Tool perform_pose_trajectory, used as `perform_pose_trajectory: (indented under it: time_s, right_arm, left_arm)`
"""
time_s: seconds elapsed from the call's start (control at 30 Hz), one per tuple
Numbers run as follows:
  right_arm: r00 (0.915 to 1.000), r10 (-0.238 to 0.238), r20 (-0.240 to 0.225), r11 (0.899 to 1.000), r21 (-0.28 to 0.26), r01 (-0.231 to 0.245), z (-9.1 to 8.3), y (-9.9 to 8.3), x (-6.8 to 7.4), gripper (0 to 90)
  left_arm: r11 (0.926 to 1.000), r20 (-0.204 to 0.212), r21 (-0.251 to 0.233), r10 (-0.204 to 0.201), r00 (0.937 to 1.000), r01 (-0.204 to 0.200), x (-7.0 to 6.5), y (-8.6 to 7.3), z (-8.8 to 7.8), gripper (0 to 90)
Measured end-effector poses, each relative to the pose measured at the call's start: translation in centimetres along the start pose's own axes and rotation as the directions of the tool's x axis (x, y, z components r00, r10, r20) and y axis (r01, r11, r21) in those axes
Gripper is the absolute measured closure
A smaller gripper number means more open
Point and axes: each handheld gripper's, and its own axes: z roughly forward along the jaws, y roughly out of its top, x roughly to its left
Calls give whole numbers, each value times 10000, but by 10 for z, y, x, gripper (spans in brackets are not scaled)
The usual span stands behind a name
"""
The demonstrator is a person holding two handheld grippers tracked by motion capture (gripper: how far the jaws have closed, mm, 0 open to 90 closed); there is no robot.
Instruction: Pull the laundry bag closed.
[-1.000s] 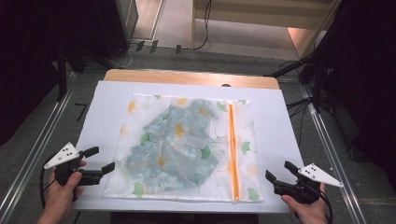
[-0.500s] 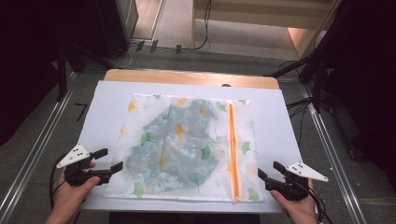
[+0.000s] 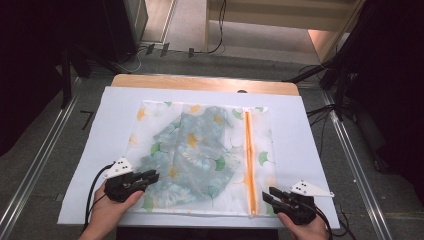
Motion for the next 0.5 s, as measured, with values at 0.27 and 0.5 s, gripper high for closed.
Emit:
perform_pose_trajectory:
  time_s: [0.27, 0.5]
  right_arm:
    - [9933, -912, -712, 9947, 401, 942, 6, -3, 20, 900]
    - [9908, -1264, -488, 9764, 1704, 1329, 25, -9, 24, 900]
  left_arm:
    - [9951, 1342, 627, 679, 9886, -768, -46, 6, 40, 900]
    - [9797, 2553, 1235, 1222, 9591, -1577, -100, 14, 92, 900]
